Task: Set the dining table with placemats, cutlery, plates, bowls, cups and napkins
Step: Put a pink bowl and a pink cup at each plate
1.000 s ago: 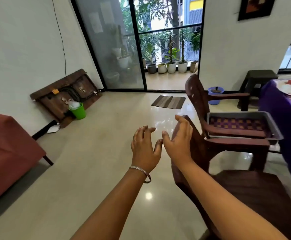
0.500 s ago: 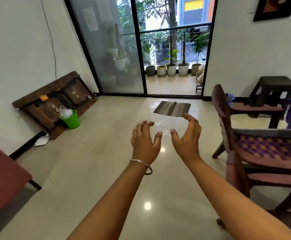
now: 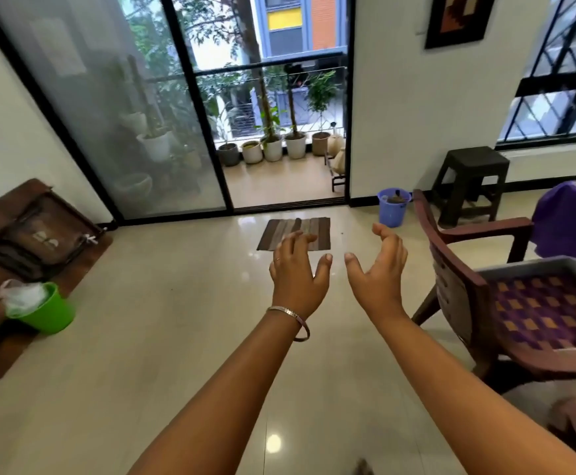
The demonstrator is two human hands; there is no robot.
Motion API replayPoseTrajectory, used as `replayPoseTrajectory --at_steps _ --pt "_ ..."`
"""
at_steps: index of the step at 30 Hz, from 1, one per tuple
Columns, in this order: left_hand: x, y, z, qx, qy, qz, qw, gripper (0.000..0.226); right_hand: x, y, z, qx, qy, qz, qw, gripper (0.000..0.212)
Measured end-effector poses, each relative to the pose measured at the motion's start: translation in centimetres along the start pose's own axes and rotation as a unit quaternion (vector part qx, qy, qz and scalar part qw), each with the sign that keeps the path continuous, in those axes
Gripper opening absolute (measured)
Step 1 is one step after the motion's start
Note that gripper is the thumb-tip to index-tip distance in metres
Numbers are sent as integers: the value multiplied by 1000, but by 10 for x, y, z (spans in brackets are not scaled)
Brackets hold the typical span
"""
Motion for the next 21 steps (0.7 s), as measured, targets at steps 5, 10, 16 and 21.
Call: replayPoseTrajectory --at_steps 5,10,16,21 --pt "4 77 -112 21 54 38 998 47 -56 32 -108 -53 -1 21 998 58" --pt "0 143 -250 27 97 43 994 52 -104 61 -241 -94 10 32 995 58" --pt "-10 220 -390 0 120 98 988 44 -150 94 -379 -104 -7 33 994 60" --pt "-12 305 -480 41 130 146 980 44 -203 106 -464 -119 -25 71 990 59"
Point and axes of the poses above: each hand's wrist, its own z-axis away from the middle knuckle, its own y-axis out of the palm, x = y × z, the point moved 7 cm from there along -z, towards the middle knuckle, and after that the axes turned 1 degree about -x, right-handed, at the moved point
